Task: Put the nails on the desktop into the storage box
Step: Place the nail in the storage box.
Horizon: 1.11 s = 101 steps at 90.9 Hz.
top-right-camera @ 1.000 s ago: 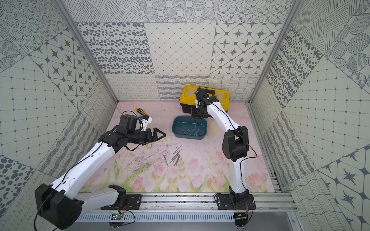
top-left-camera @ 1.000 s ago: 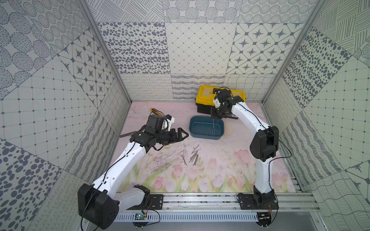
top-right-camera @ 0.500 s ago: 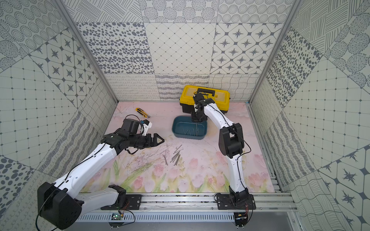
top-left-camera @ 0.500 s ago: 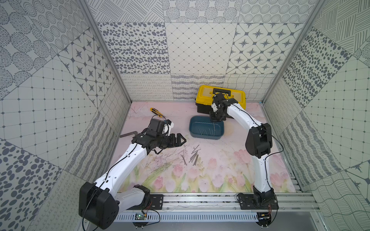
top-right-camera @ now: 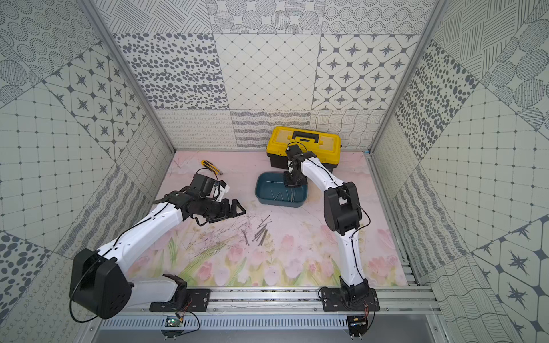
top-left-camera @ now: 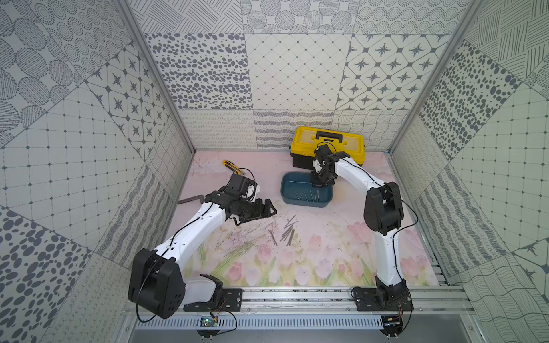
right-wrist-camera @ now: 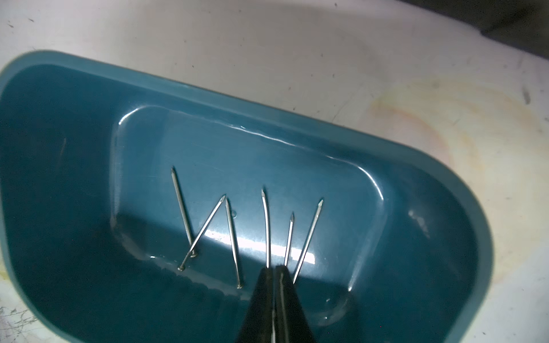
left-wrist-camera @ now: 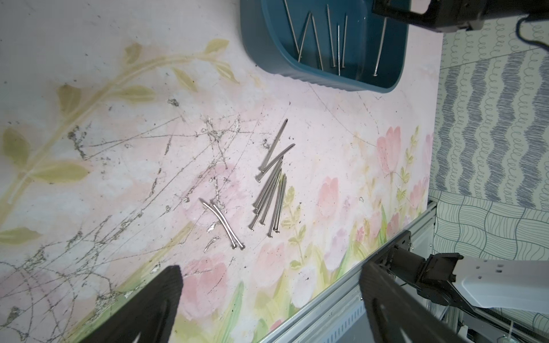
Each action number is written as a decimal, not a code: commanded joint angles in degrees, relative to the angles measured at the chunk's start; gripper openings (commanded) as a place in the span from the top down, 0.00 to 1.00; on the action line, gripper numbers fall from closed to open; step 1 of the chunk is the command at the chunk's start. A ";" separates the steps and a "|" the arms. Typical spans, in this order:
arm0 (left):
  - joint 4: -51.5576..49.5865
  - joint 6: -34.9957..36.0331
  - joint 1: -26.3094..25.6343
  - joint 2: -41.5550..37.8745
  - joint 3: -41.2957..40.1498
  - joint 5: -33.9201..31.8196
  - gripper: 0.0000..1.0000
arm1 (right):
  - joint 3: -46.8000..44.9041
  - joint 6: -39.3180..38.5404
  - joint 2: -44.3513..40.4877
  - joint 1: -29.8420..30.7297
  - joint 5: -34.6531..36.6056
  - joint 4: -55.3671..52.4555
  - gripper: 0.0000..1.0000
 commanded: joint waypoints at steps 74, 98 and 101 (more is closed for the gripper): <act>-6.77 6.73 -7.66 8.24 7.01 -8.90 0.13 | -2.82 -0.05 -5.32 0.19 -1.32 2.85 0.74; -4.60 13.58 -13.93 14.28 10.37 -14.35 0.21 | -16.25 6.25 -24.23 0.13 -5.13 9.81 0.74; -4.53 14.67 -14.83 15.61 11.08 -15.35 0.22 | -18.21 7.22 -26.79 0.07 -5.49 10.63 0.74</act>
